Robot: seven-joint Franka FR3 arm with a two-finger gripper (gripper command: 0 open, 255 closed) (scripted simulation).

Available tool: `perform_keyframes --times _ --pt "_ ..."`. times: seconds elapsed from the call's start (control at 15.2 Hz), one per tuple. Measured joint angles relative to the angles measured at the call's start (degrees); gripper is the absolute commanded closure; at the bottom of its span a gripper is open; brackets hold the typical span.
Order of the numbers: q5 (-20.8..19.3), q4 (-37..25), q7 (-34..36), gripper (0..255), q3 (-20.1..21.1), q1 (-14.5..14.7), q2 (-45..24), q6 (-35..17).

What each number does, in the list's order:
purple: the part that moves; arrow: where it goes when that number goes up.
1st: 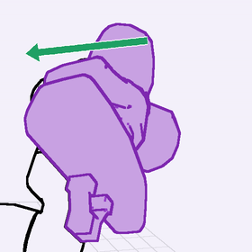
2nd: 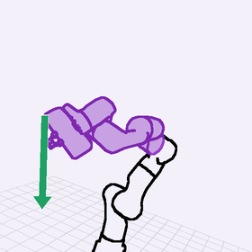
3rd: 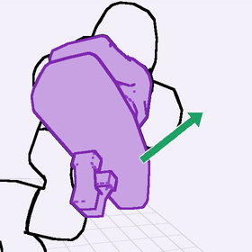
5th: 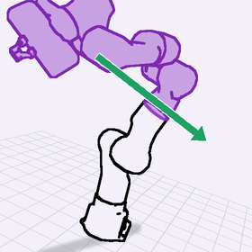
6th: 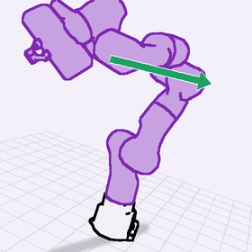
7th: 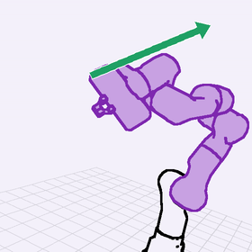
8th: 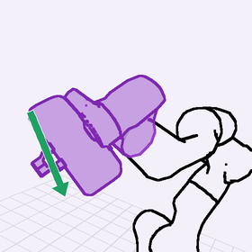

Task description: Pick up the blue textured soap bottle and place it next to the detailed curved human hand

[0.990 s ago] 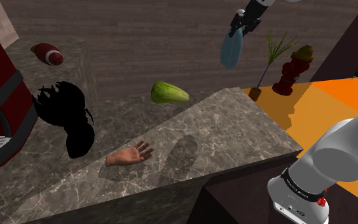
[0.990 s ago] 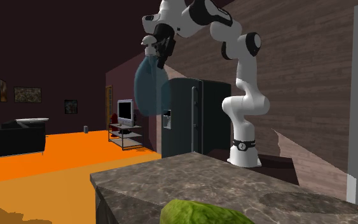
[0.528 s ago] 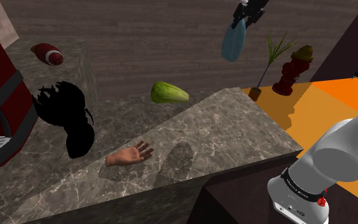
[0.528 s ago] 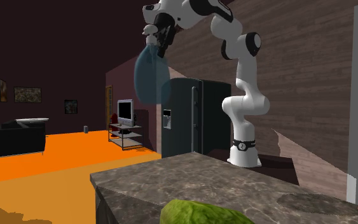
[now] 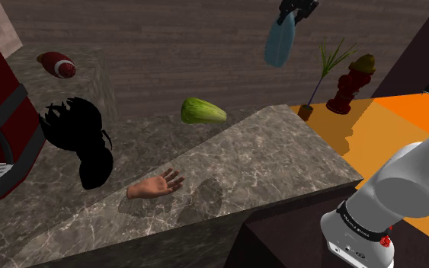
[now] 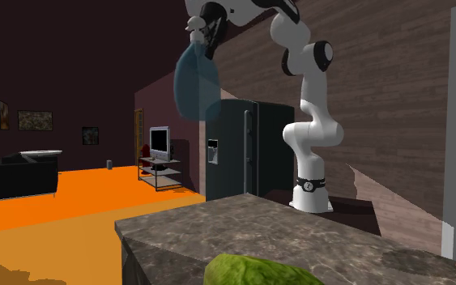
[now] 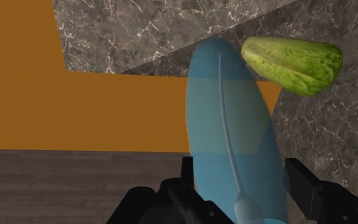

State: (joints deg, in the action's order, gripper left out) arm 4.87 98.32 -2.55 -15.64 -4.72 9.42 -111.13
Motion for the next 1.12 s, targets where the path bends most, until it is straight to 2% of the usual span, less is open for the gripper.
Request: perform_keyframes --times 0.66,1.12 --pt "-4.74 5.52 15.06 255 9.62 4.48 4.87 -1.45" --pt "-7.15 4.05 25.33 255 16.30 7.52 3.59 -1.10"
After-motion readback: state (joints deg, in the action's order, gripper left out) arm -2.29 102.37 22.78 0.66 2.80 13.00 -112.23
